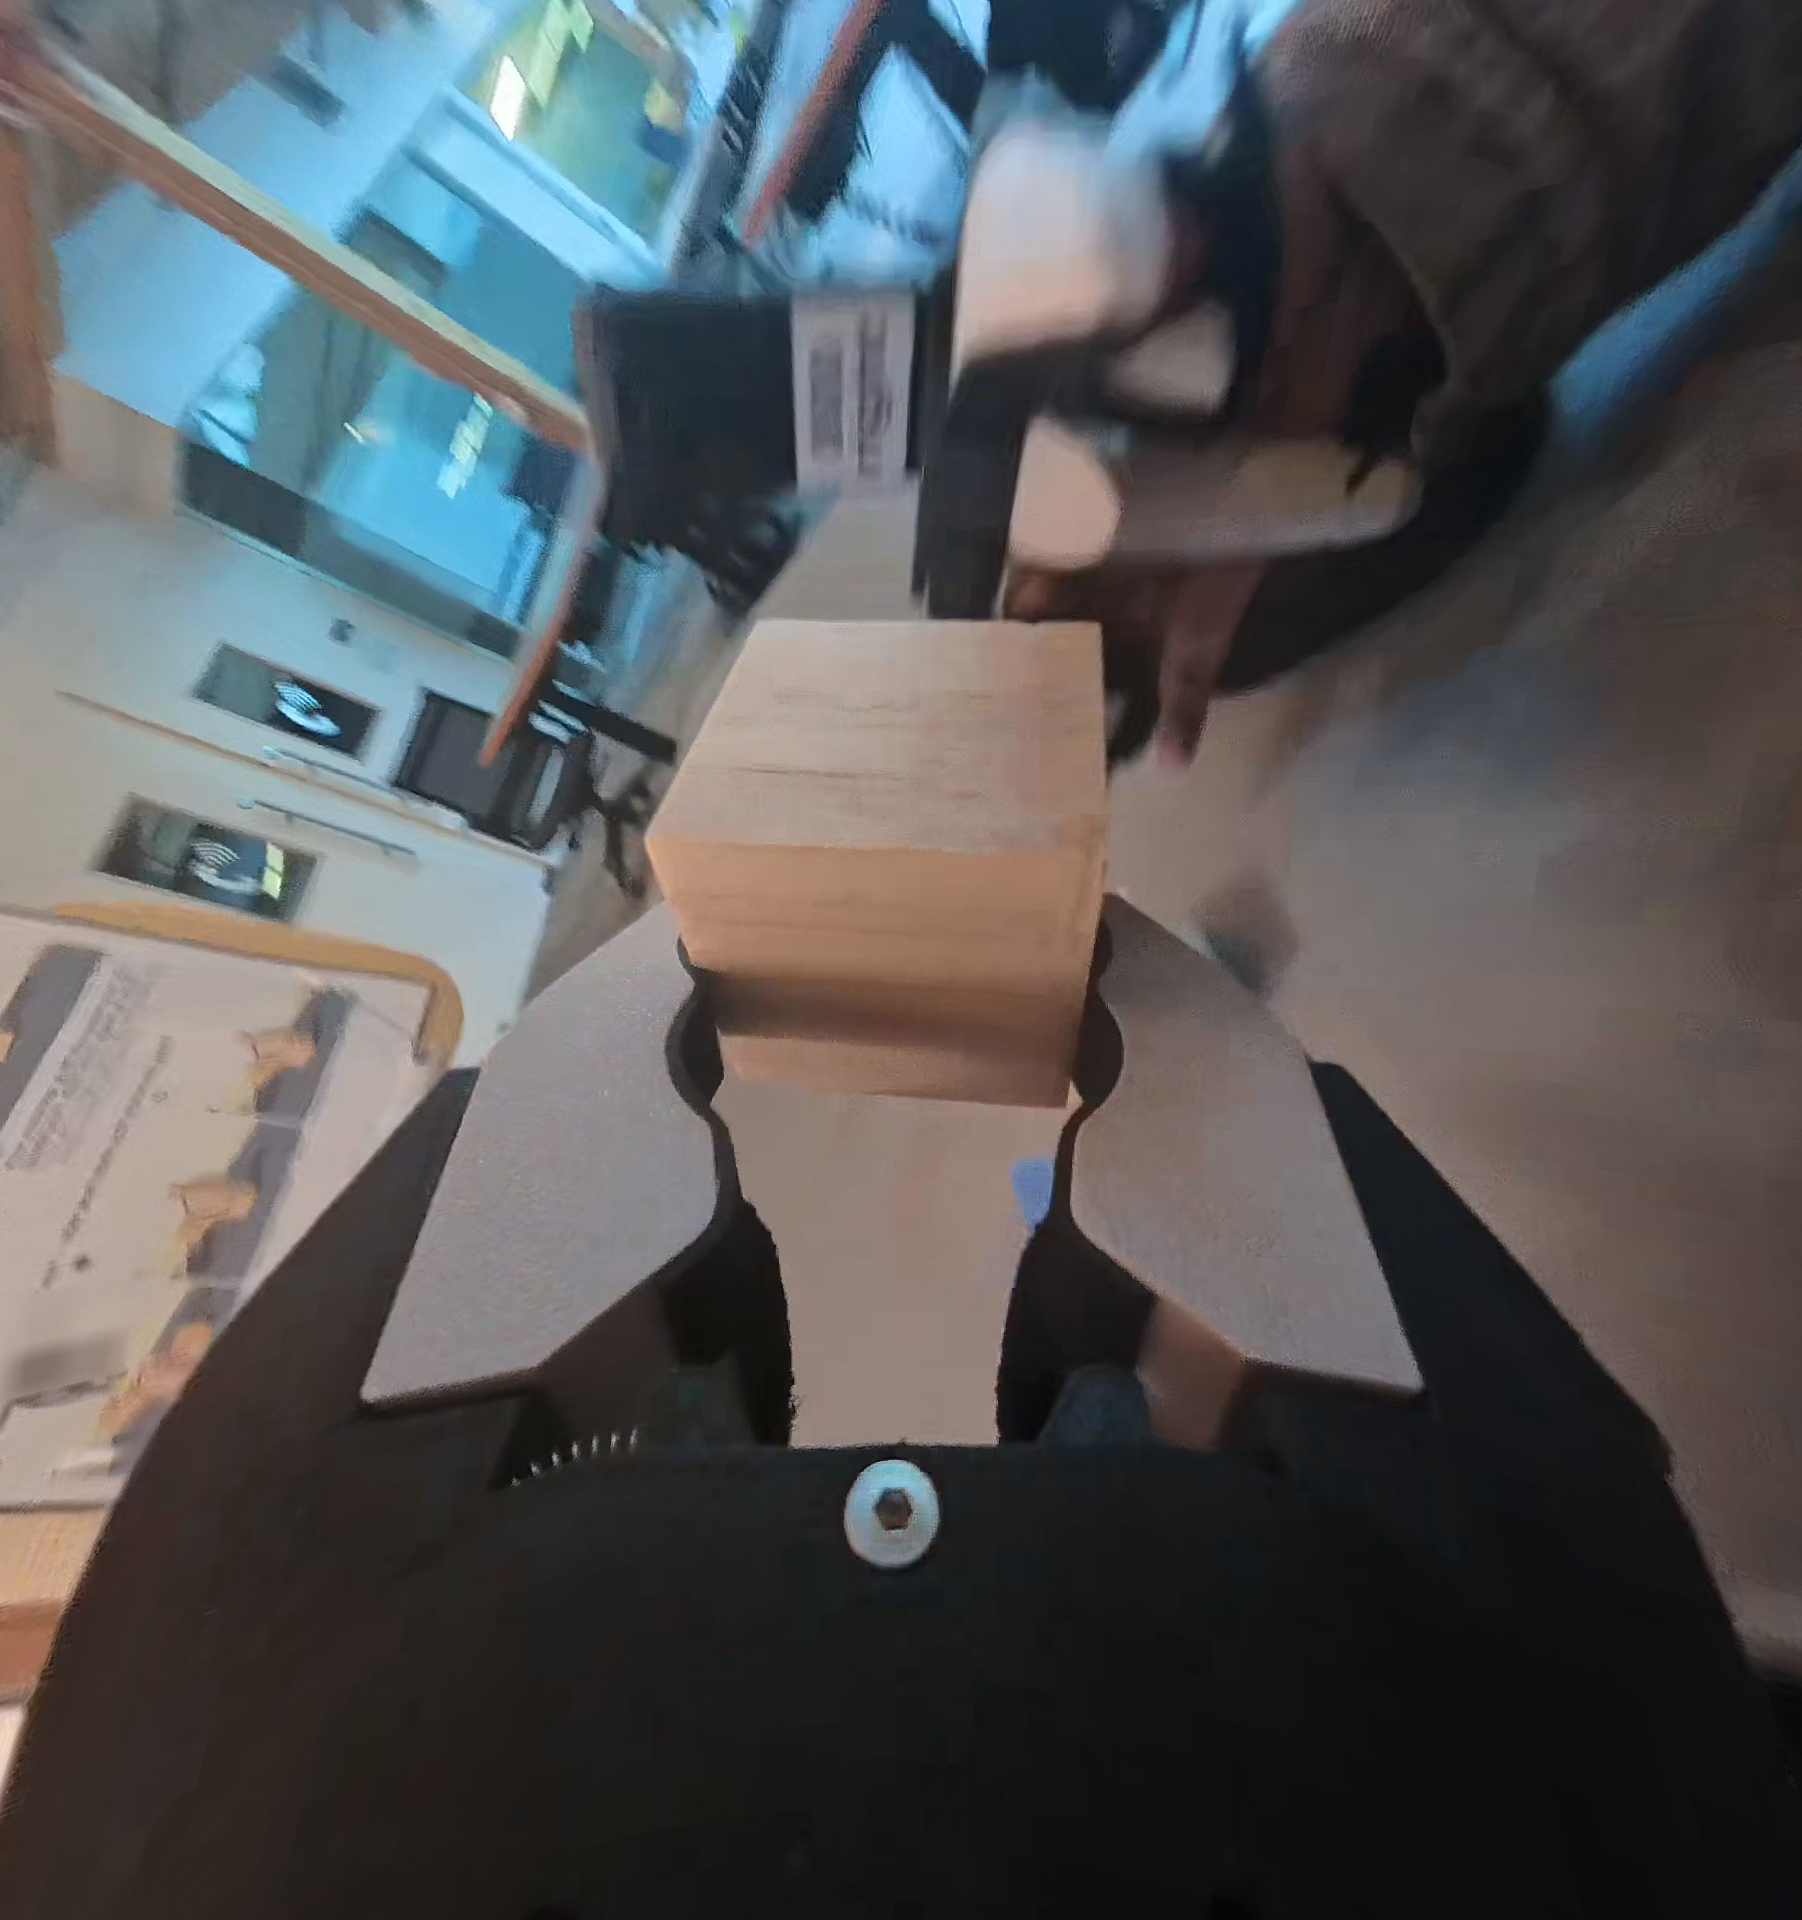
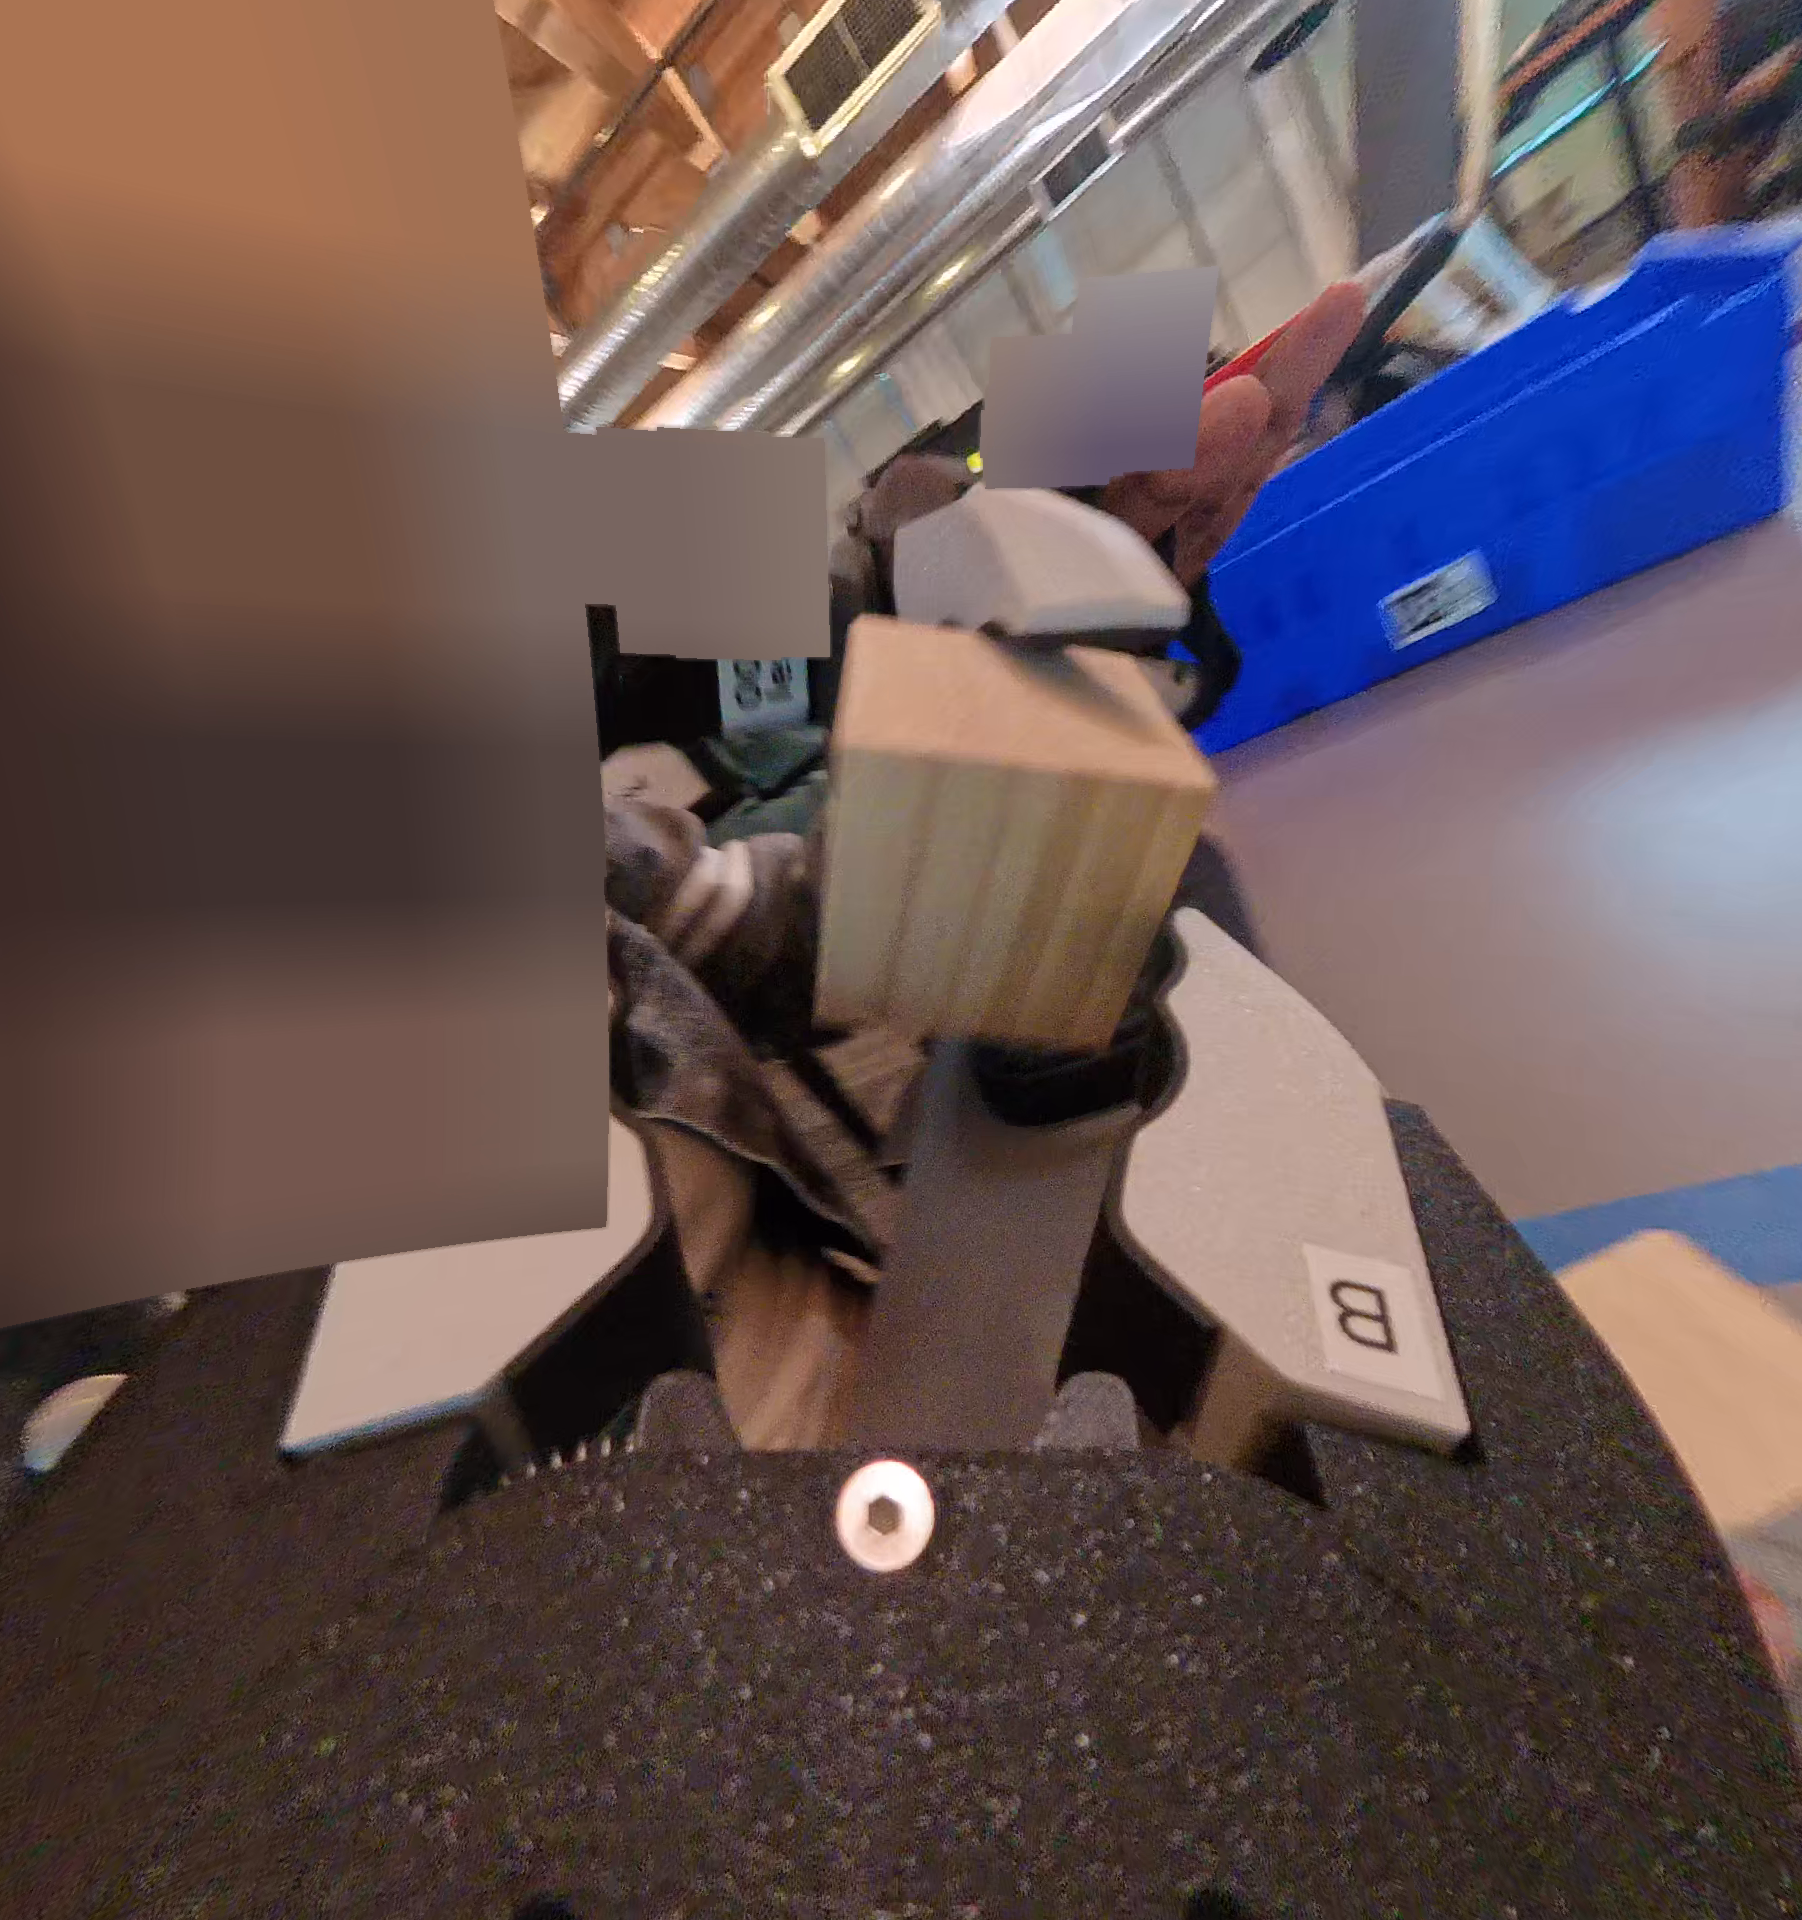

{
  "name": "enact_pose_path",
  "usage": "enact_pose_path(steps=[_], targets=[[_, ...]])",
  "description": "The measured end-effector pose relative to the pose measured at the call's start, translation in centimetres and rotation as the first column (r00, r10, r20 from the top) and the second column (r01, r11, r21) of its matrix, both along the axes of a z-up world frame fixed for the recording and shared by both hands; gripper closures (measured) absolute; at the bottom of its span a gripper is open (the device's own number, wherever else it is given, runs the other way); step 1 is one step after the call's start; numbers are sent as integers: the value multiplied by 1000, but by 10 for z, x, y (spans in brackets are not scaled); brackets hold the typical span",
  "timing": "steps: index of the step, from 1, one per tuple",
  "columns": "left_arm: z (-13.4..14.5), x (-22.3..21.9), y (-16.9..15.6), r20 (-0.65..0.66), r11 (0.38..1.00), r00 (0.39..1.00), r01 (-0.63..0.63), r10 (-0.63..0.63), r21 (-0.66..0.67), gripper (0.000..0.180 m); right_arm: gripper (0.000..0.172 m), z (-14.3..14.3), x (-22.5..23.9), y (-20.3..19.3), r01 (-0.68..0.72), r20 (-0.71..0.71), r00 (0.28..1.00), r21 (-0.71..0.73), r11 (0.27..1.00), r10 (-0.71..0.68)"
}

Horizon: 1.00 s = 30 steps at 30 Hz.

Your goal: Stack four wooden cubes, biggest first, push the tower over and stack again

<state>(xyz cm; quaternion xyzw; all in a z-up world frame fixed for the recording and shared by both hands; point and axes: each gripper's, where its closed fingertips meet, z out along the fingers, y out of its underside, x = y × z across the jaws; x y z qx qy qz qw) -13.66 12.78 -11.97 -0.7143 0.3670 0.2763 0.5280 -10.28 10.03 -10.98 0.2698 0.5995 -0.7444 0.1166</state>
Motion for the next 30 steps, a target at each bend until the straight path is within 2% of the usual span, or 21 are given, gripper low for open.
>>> enact_pose_path(steps=[1,3,4,6,8,10,13,14,16,19,22,30], targets=[[-1,-16,-5,12,997,1000,-25,26,-73,114,73,1,-3,8,58,-70,996,37,998,-56],[-9,-57,-17,20,963,993,-104,113,-250,114,66,1,-12,29,207,-230,957,122,971,-176],[-17,-78,-23,36,924,985,-143,166,-355,114,64,-1,-17,42,292,-308,922,160,943,-234],[-39,-116,-36,77,806,956,-195,284,-560,114,60,-8,-27,66,449,-451,833,210,869,-321],[-60,-145,-45,76,671,923,-215,376,-710,115,58,-14,-34,84,557,-547,748,209,804,-376],[-81,-164,-55,50,529,900,-209,434,-822,115,58,-18,-36,92,605,-595,699,193,773,-398],[-106,-187,-71,-56,331,877,-239,478,-913,116,57,-19,-34,92,602,-607,691,184,777,-392],[-111,-193,-74,-90,289,878,-250,470,-924,116,57,-18,-34,92,601,-608,689,174,780,-395],[-117,-195,-76,-92,268,883,-237,461,-934,116,58,-17,-33,94,602,-603,687,160,782,-406],[-117,-192,-69,-7,336,872,-195,489,-921,117,59,-14,-31,97,605,-602,679,137,784,-419],[-117,-194,-71,41,376,863,-176,504,-910,117,60,-10,-31,99,608,-601,673,117,785,-432],[-123,-200,-82,69,417,857,-177,511,-891,117,62,-10,-31,98,610,-605,669,117,784,-431]])
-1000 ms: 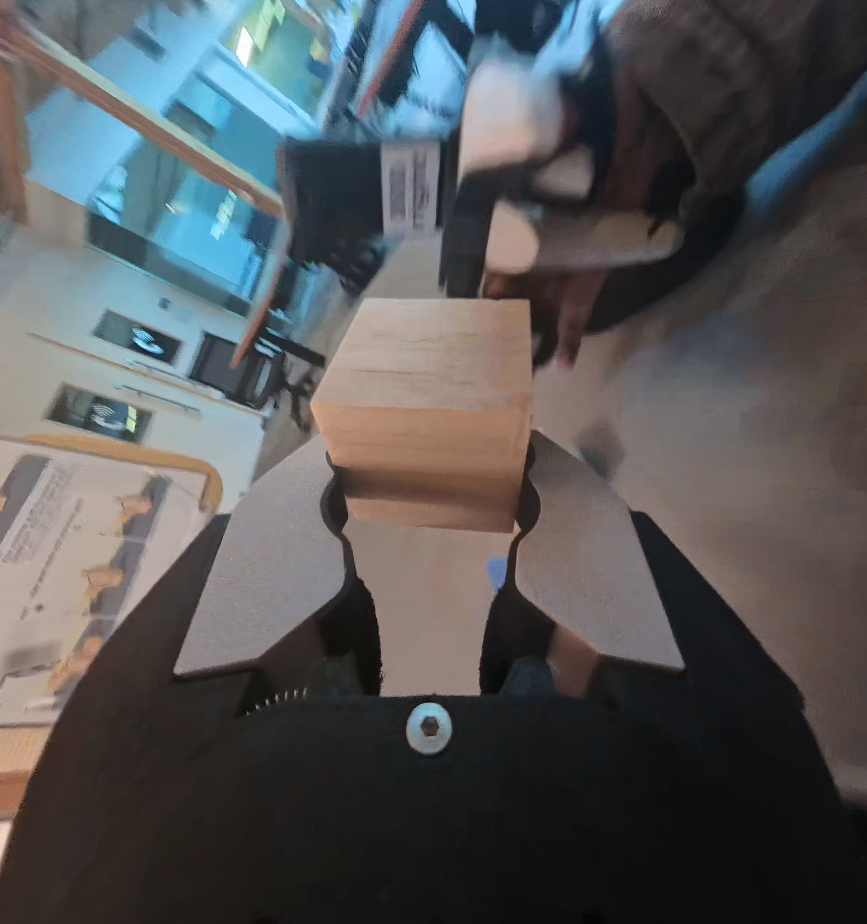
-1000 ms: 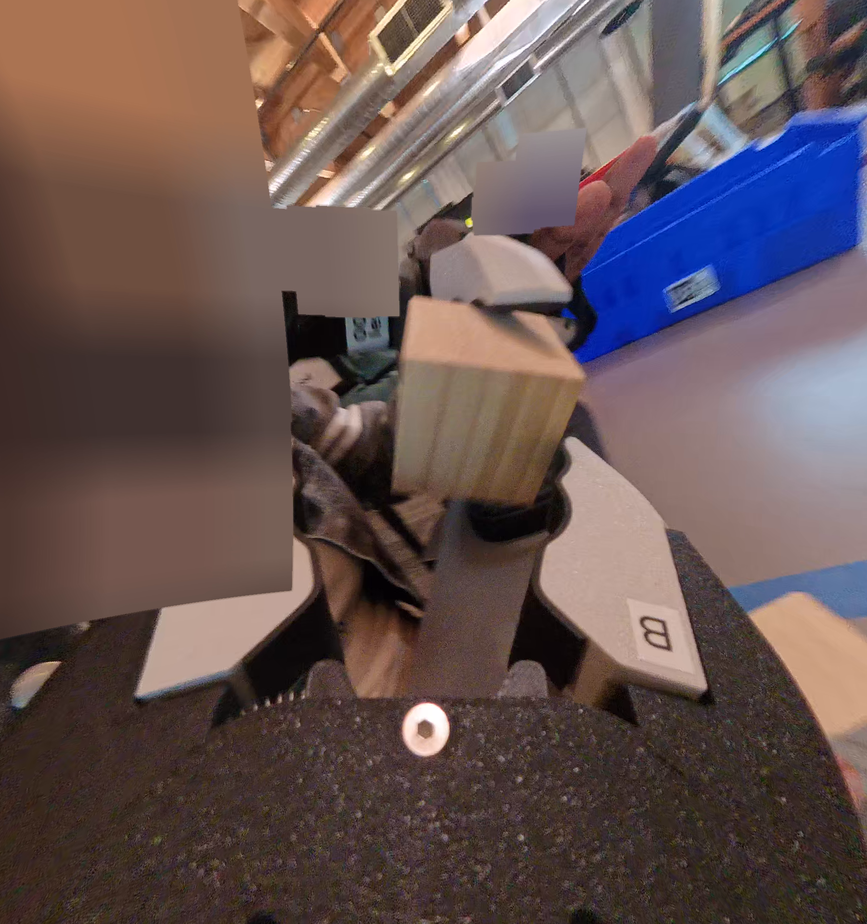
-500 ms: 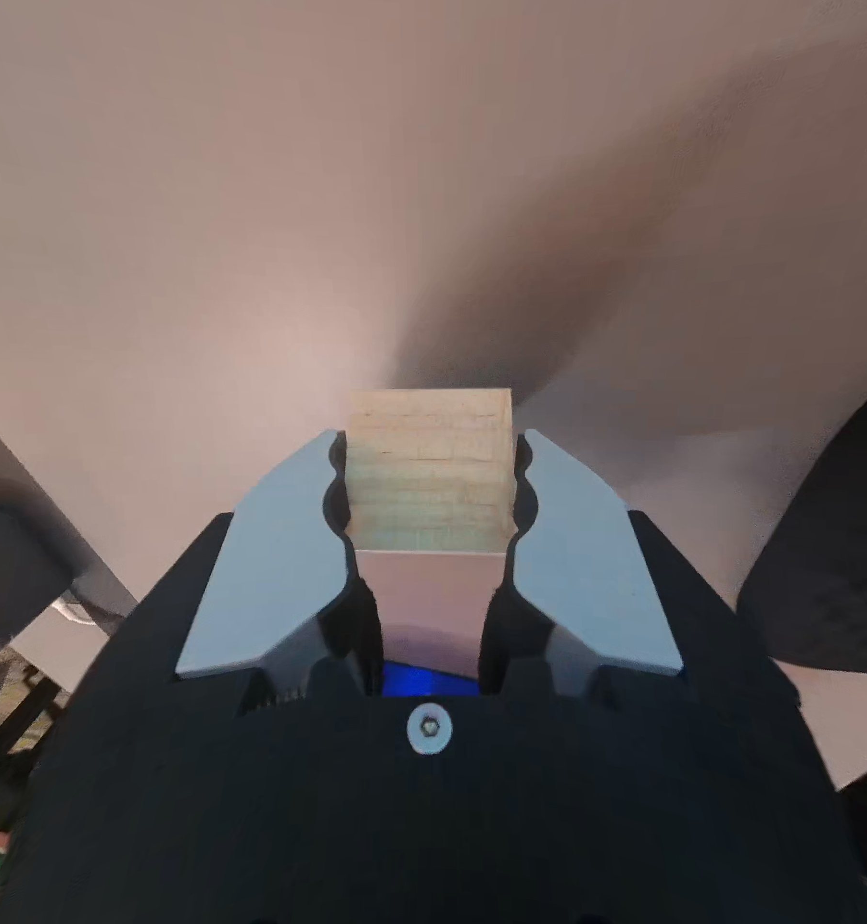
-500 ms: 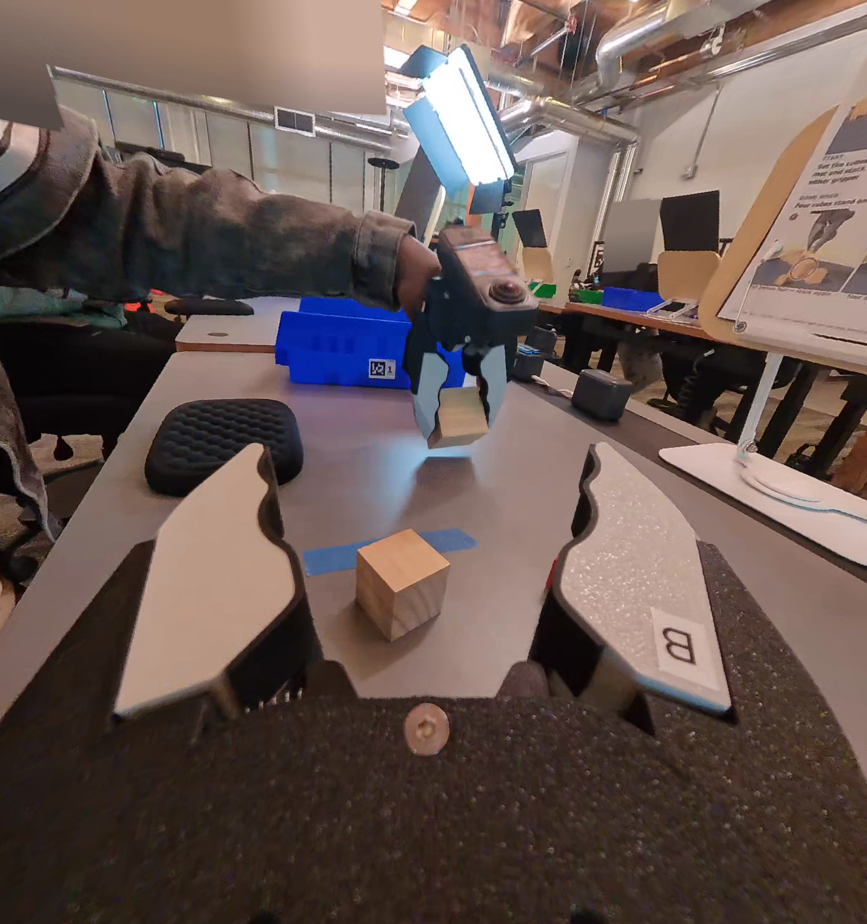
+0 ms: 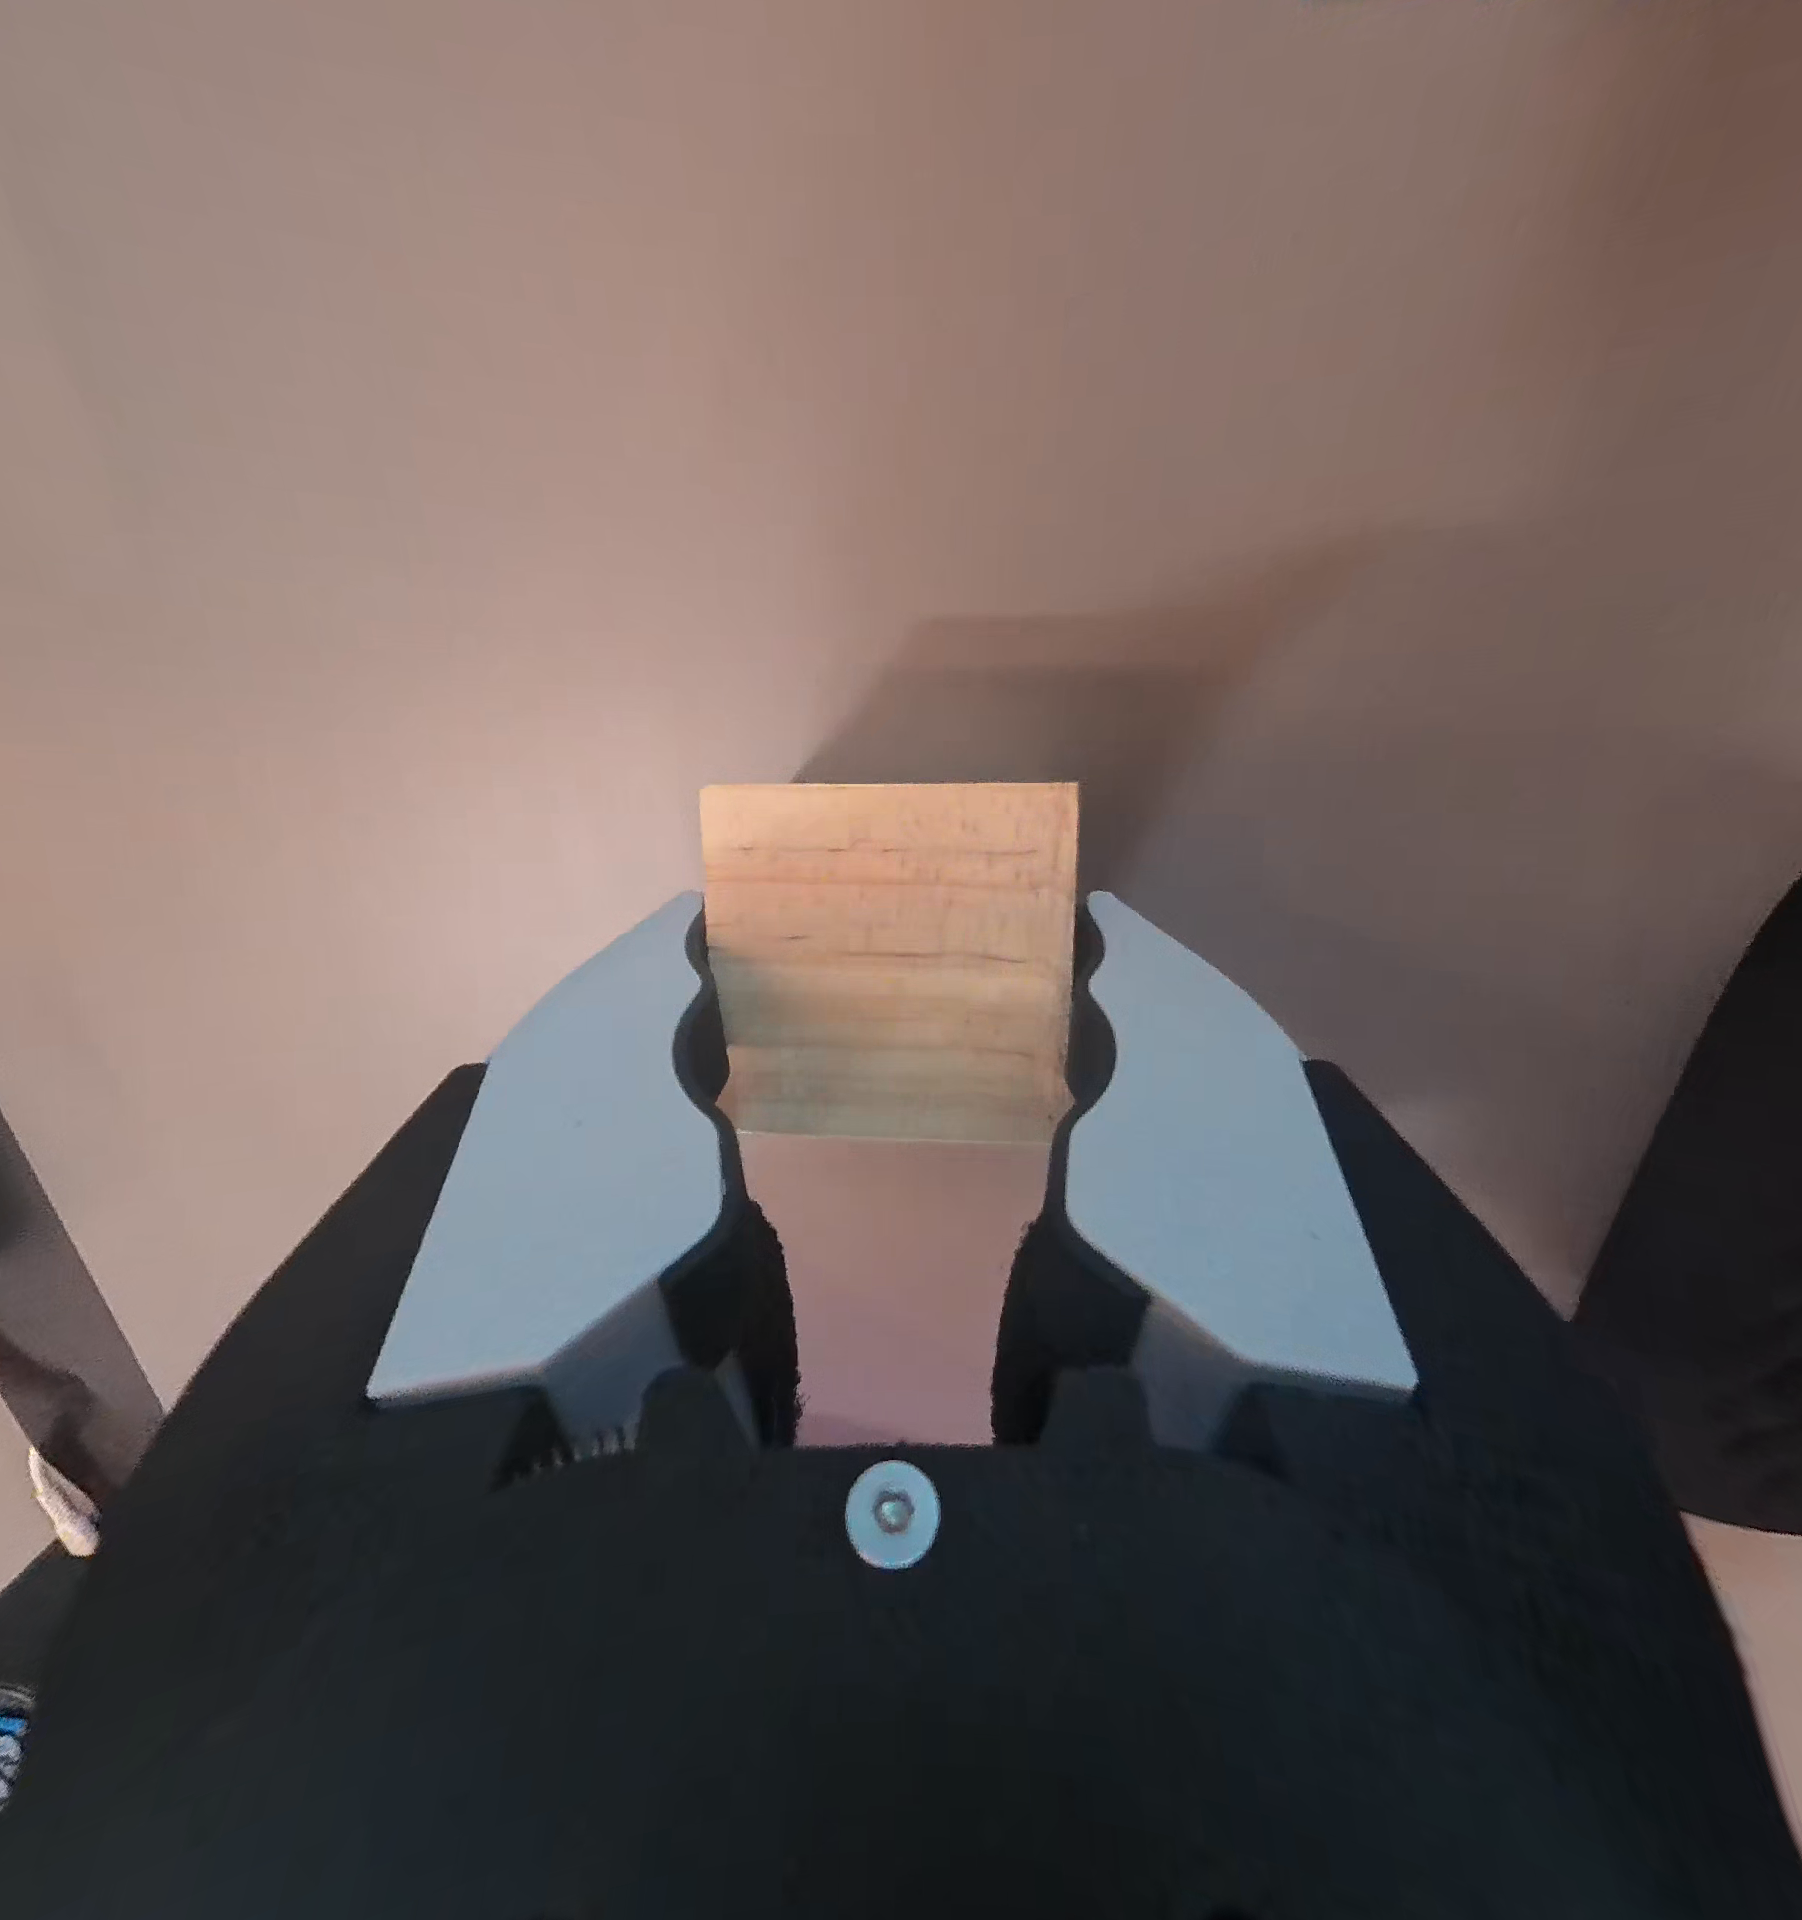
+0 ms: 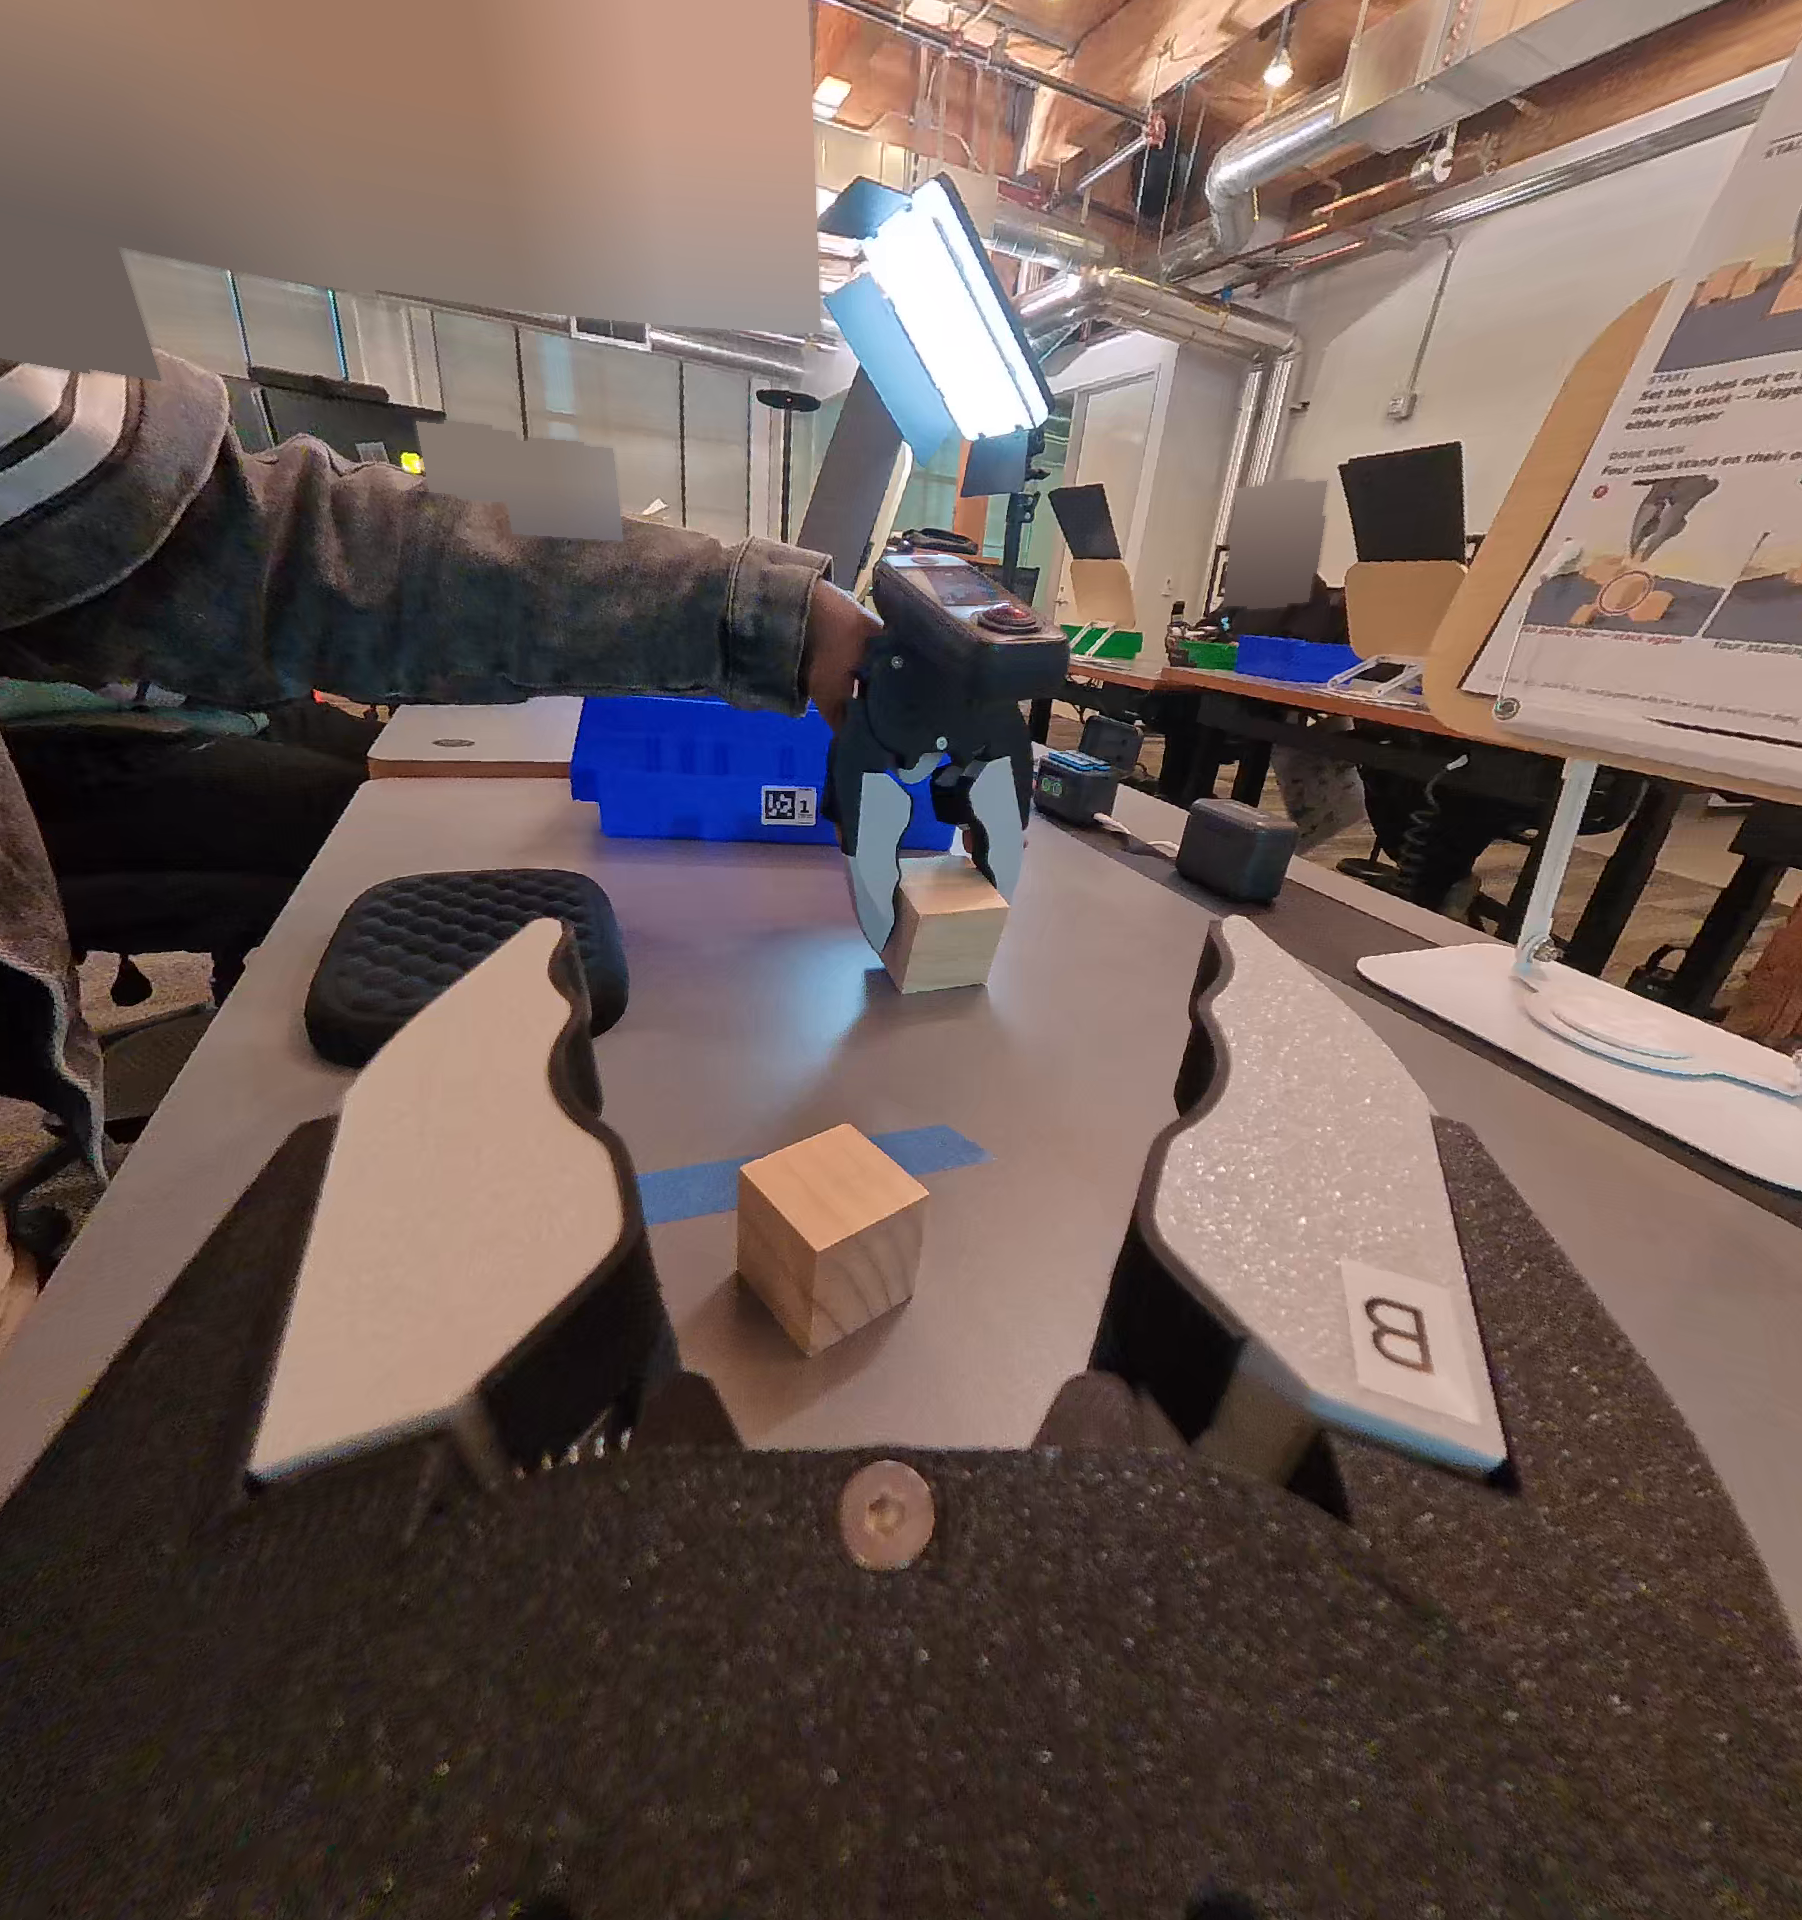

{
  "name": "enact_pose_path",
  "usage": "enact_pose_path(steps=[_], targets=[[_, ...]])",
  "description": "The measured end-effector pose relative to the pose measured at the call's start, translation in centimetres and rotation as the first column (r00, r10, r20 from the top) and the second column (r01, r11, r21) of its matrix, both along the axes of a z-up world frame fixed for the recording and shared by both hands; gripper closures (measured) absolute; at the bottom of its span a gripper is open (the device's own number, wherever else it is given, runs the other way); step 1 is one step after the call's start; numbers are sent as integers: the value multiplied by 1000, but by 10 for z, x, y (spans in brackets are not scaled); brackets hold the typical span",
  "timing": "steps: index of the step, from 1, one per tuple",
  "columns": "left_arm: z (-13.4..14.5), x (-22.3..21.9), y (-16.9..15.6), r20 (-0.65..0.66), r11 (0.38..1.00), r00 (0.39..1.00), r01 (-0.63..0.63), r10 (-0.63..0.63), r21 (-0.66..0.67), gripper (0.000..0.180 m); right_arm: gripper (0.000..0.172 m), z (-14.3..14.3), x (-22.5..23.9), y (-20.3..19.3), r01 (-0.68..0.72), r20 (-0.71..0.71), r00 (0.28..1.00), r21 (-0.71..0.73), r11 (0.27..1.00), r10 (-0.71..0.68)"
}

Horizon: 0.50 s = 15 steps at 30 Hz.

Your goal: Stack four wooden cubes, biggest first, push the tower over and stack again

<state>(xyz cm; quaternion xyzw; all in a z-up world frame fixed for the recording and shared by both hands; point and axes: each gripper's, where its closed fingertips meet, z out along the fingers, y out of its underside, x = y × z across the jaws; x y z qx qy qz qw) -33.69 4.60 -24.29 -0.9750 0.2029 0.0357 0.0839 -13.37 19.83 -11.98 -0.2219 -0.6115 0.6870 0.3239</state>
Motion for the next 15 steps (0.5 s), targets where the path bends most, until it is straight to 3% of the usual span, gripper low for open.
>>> enact_pose_path(steps=[15], targets=[[-6,-4,-3,6,999,1000,-5,5,43,117,62,-7,-3,-3,0,24,1000,34,999,-1]])
